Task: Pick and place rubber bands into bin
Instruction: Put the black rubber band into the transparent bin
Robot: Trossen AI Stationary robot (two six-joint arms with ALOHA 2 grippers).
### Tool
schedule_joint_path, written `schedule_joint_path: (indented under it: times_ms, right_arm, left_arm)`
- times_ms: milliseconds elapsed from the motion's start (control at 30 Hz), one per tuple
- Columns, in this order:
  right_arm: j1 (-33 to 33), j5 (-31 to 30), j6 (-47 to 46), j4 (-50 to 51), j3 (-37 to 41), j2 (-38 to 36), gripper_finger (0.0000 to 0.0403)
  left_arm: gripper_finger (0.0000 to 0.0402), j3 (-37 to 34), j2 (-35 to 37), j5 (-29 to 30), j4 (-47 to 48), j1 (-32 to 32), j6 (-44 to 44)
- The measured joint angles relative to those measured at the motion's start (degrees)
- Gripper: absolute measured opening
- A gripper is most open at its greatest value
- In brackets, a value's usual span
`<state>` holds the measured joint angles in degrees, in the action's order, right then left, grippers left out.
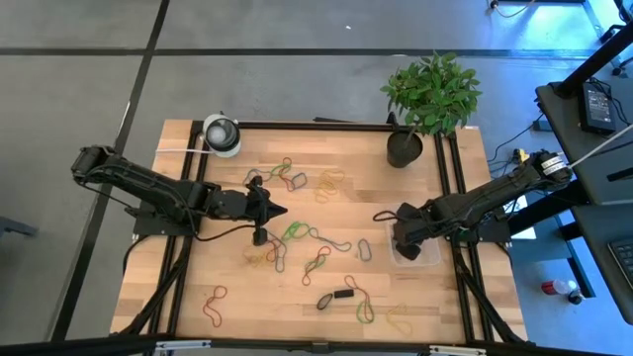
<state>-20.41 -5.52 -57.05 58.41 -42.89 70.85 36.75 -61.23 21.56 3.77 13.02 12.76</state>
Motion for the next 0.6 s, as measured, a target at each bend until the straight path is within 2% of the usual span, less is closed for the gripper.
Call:
schedule_joint_path:
  times_ms: [167, 267, 467, 600]
  right_arm:
    - [0.1, 0.0, 0.3, -0.3, 0.1, -0.8, 0.0007]
    - [-1.0, -0.5, 0.9, -1.6, 0.1, -3.6, 0.0008]
    - [-5.3, -6.5, 6.5, -6.3, 0.1, -15.7, 0.0004]
    - [-7.3, -8.4, 12.0, -5.9, 0.1, -23.8, 0.0010]
  left_arm:
    - [0.0001, 0.0, 0.0, 1.0, -0.1, 0.0, 0.0]
    - [0.0005, 0.0, 0.0, 2.0, -0.2, 0.0, 1.0]
    - [0.0047, 0.0, 0.0, 1.9, -0.2, 0.0, 1.7]
    - [0.0074, 0.0, 0.0, 1.9, -0.7, 0.0, 1.7]
